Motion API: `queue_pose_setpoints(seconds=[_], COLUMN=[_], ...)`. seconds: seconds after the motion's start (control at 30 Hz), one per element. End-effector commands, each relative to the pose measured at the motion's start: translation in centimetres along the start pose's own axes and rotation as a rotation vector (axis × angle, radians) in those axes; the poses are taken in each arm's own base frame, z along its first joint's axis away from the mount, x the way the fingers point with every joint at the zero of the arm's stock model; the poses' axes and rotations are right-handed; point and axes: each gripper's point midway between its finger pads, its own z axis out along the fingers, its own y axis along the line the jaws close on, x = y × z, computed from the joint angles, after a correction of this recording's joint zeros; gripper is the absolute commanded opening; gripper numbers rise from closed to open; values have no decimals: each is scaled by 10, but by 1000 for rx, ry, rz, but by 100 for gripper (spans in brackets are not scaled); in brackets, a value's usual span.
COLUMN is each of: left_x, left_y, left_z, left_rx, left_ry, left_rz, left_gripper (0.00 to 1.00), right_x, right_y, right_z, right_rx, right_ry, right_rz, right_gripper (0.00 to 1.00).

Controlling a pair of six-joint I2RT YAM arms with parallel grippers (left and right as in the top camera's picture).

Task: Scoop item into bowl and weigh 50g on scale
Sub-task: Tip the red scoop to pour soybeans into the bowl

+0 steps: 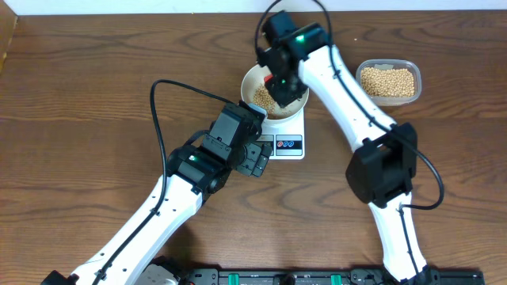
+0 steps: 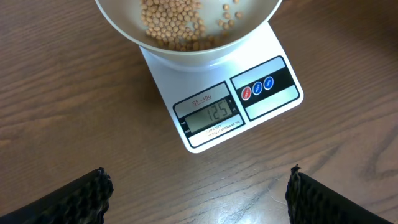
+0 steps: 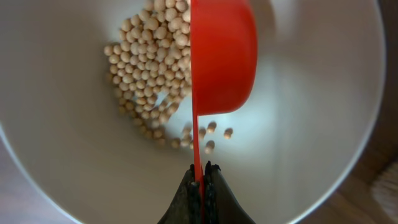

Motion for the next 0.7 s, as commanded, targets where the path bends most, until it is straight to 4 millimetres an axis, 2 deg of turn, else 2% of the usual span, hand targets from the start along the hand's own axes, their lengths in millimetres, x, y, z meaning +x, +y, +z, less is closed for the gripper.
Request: queue_pose_setpoints(seconds=[0.0,0.1,0.27,0.43,0.47,0.53,0.67], left_x=[-1,-1,-1,-1,-1,-1,-1], left_y=[0,0,0,0,0,0,0], left_z=[-2,-2,-2,-2,-2,-2,-2], left_rx=[7,7,7,7,7,7,7], left_ry=[-7,-7,-7,-7,-7,-7,-7], left_rz=[10,10,10,10,10,10,10], left_gripper=[92,92,92,92,92,92,92], right_x=[-3,-4,-6,-10,-12,-12,-12], right_y=[-18,-11,-10,-7,-8,-8,-7], right_z=[-22,-26,-34,-60,-72,-83,-101], right_rx=[186,183,182,151,146,140,102], right_ry=[-28,-37,-56,-122,-151,-176,-215], right_rz=[18,4,5,25,30,34,44], right_gripper=[1,1,1,1,1,1,1])
